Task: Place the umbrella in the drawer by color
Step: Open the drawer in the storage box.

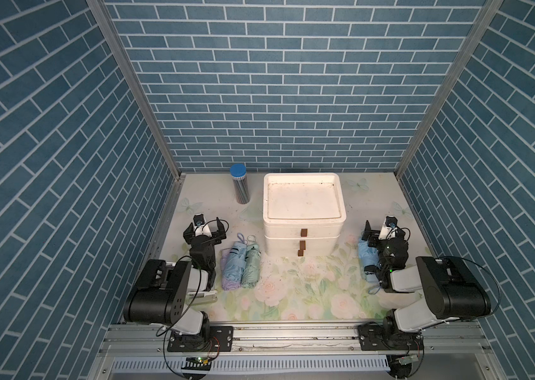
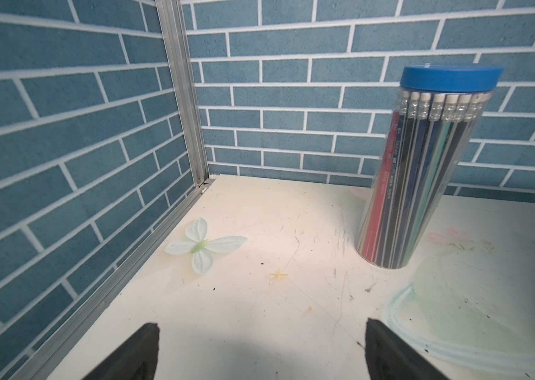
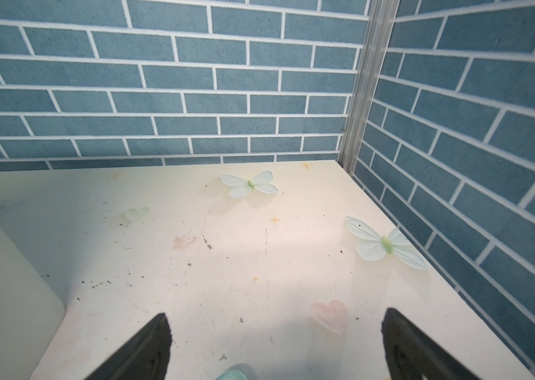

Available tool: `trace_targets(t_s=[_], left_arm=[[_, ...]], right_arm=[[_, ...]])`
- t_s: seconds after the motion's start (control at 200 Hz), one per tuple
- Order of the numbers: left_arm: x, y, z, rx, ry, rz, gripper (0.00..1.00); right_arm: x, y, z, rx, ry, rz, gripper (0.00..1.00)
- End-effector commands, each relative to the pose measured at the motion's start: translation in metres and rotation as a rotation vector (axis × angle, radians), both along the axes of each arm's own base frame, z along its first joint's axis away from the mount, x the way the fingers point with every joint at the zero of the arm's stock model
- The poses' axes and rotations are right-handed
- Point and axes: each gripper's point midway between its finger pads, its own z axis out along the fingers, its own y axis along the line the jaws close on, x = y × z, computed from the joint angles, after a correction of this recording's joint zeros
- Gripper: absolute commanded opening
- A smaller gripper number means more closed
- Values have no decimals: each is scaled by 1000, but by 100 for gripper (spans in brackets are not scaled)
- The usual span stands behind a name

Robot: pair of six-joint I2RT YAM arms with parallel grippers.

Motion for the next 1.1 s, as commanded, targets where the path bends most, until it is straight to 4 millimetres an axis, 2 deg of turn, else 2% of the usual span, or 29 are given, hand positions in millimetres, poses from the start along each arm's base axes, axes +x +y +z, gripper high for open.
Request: trace_targets(t_s=[0.0, 0.045, 0.105, 0.115, 0.14, 0.155, 0.185, 0.22, 0.285, 0.34, 0.39, 0.46, 0.51, 0.615, 0.715, 0.79, 0.84, 0.95, 1.095], left_arm=[[23, 9, 19, -4, 96, 66, 100], [42, 26, 43, 2, 155, 190, 100], [41, 53, 71, -74, 171, 406, 100], [41, 55, 74, -90, 175, 426, 97], [42, 55, 81, -131, 185, 434, 89], [41, 54, 85, -158, 188, 434, 85], [40, 50, 90, -228, 191, 429, 81], [38, 41, 96, -321, 178, 395, 77], [27, 15, 112, -443, 88, 283, 77], [12, -8, 135, -468, 0, 212, 79], [2, -26, 154, -449, -40, 157, 83], [-4, -53, 173, -416, -42, 69, 83], [-6, -77, 181, -394, -21, -12, 83], [-13, -133, 196, -352, 6, -199, 84], [-16, -182, 199, -337, 44, -369, 86], [-14, -198, 202, -340, 74, -427, 83], [-13, -201, 205, -345, 75, -442, 83], [-13, -221, 210, -327, 98, -546, 85], [-9, -245, 183, -305, 235, -626, 79]], right_arm=[[9, -12, 20, -42, 19, -119, 100], [19, -17, 38, -46, 63, -200, 100], [30, -18, 71, 21, 121, -256, 100], [33, -16, 81, 44, 113, -251, 100], [34, -10, 83, 86, 170, -228, 100], [35, -7, 91, 113, 178, -217, 100], [35, -3, 97, 179, 180, -202, 100], [28, -4, 86, 250, 192, -222, 100], [9, -27, 48, 431, 275, -329, 99], [-1, -41, 32, 478, 345, -350, 91], [-11, -47, 35, 455, 358, -378, 88], [-20, -41, 50, 446, 361, -348, 82], [-26, -35, 64, 454, 368, -324, 74], [-38, -6, 97, 427, 368, -242, 65], [-54, 45, 128, 362, 376, -121, 60], [-71, 79, 149, 335, 379, -39, 58], [-83, 101, 158, 337, 386, 20, 55], [-109, 156, 164, 331, 415, 176, 52], [-131, 230, 149, 294, 489, 348, 51]])
